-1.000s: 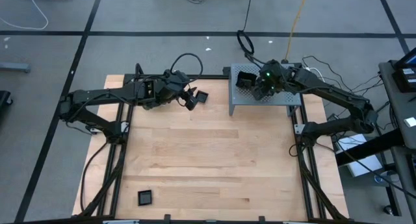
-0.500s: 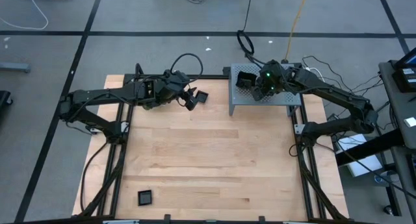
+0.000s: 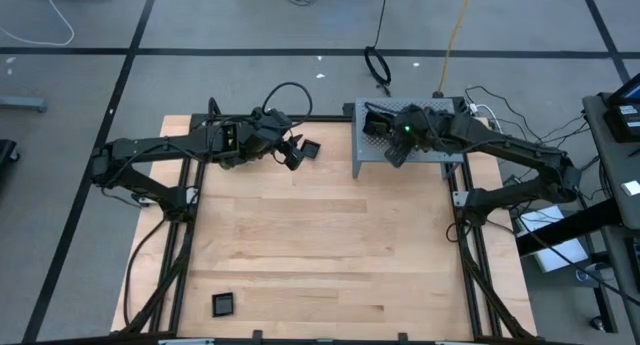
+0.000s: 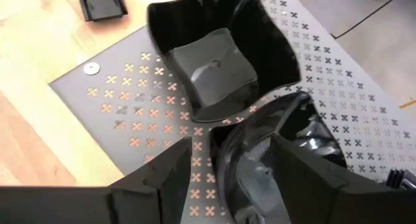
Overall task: Pick & Place Mini shaped plates
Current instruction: Stack the leaf shaped plate on top of the leaf shaped plates on the shelf
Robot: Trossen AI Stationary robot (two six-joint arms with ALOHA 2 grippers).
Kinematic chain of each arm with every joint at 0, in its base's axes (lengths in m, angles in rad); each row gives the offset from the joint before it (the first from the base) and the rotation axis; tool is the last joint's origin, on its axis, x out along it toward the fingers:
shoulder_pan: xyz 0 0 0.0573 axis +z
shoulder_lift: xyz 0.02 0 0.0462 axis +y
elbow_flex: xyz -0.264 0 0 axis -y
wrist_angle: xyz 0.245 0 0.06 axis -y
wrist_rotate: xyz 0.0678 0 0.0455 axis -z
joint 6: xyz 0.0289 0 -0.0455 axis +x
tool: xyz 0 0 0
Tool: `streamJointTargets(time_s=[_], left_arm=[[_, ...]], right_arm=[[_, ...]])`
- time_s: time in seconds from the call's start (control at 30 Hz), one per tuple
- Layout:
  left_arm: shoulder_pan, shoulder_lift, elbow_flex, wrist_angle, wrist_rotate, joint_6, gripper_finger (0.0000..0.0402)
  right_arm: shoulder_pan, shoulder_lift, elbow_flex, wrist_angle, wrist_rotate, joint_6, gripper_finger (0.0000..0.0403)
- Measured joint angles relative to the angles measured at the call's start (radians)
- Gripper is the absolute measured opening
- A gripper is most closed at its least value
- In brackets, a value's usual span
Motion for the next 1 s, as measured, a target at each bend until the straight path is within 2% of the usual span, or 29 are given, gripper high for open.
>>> streamJointTargets(time_s=[0.2, 0.57, 0.7, 0.93, 1.0], left_arm=[[0.0, 0.0, 0.0, 0.0, 0.0, 0.0, 0.0184], [0.0, 0.0, 0.0, -0.047, 0.0, 0.0, 0.0184], [0.0, 0.0, 0.0, -0.049, 0.0, 0.0, 0.0184], [0.0, 0.0, 0.0, -0.049, 0.0, 0.0, 0.0184], [0.0, 0.0, 0.0, -0.048, 0.0, 0.0, 0.0184]], right_arm=[[0.0, 0.008, 0.0, -0.016, -0.004, 0.022, 0.0177], [0.0, 0.043, -0.001, -0.059, -0.002, 0.048, 0.0172], [0.0, 0.043, -0.001, -0.059, -0.001, 0.045, 0.0134], [0.0, 0.043, -0.001, -0.059, -0.003, 0.017, 0.0021], [0.0, 0.043, -0.001, -0.059, -0.003, -0.011, 0.0007]])
